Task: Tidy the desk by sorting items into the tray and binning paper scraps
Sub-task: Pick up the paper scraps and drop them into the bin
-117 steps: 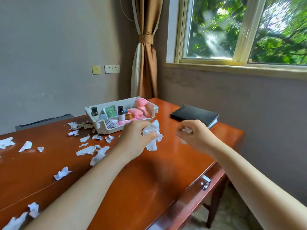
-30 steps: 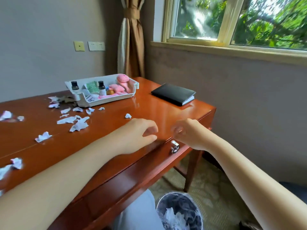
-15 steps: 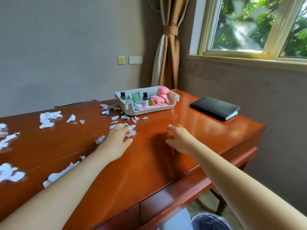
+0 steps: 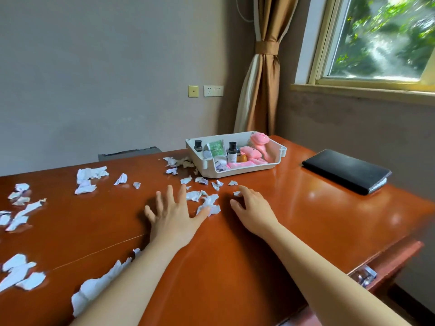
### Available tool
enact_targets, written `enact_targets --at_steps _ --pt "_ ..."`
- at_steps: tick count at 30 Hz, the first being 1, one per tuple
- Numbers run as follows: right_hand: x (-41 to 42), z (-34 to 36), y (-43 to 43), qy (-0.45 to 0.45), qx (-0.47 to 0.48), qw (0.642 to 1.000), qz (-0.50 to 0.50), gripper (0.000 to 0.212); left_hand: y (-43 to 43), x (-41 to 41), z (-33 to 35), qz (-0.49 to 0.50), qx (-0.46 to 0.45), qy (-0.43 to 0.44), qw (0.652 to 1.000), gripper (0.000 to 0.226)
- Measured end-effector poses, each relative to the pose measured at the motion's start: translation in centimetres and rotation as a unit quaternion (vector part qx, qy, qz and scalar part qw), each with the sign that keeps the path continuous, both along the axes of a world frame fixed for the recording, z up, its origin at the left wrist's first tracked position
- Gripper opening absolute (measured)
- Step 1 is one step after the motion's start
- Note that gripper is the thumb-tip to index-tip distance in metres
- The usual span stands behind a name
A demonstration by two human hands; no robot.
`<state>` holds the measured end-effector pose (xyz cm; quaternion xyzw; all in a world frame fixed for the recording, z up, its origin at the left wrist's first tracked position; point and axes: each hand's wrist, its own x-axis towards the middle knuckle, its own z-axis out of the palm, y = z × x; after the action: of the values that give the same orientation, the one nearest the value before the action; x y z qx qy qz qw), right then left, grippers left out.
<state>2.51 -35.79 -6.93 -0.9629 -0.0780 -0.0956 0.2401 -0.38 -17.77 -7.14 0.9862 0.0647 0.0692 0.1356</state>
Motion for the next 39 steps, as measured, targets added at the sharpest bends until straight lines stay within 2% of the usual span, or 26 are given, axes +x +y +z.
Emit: enact_targets --at_steps 5,8,10,14,18,21,24,28,31,33,36,39 --pt "2.4 -0.4 1.6 -0.038 0.057 0.996 0.059 0.041 0.3 1.8 0.0 -0.023 -0.021 0.017 0.999 0.089" --pt "3.7 -0.5 1.2 -0.072 0.072 0.995 0.001 0.036 0.4 2.7 -0.2 -0.04 -0.021 0.013 0.999 0.083" --pt "4.4 -0.7 1.2 -0.053 0.041 0.998 -0.012 0.039 0.6 3.3 -0.2 -0.052 -0.013 0.002 0.999 0.075" --pt "5.1 -1.1 2.0 -0.042 -0.042 0.997 0.042 0.045 1.0 4.1 -0.5 -0.086 -0.027 -0.017 0.996 0.051" --pt "5.3 -0.6 2.7 -0.029 -0.04 0.993 0.11 0.043 1.5 4.2 -0.4 -0.089 -0.052 -0.049 0.993 0.035" --pt "5.1 -0.6 4.0 -0.021 -0.021 0.985 0.171 0.041 3.0 4.7 -0.3 -0.034 -0.088 -0.079 0.992 0.03" --pt "5.6 -0.5 5.8 -0.023 -0.009 0.979 0.204 0.043 4.9 5.0 -0.3 0.024 -0.099 -0.084 0.991 0.031" --pt "7.2 -0.4 8.6 -0.037 -0.026 0.98 0.196 0.052 6.0 5.1 -0.3 0.076 -0.101 -0.095 0.987 0.04" --pt "8.6 -0.4 10.5 -0.018 -0.053 0.985 0.162 0.058 6.1 5.1 -0.3 0.071 -0.097 -0.119 0.986 0.041" --pt "9.3 -0.4 11.3 0.009 -0.075 0.987 0.142 0.06 6.1 5.3 -0.5 0.05 -0.099 -0.13 0.985 0.052" --pt "9.8 -0.6 11.7 0.013 -0.084 0.986 0.144 0.053 6.2 5.7 -0.6 0.025 -0.085 -0.126 0.988 0.051" --pt "9.8 -0.8 11.3 -0.02 -0.024 0.983 0.178 0.038 6.2 5.6 -0.5 0.007 -0.081 -0.117 0.99 0.036"
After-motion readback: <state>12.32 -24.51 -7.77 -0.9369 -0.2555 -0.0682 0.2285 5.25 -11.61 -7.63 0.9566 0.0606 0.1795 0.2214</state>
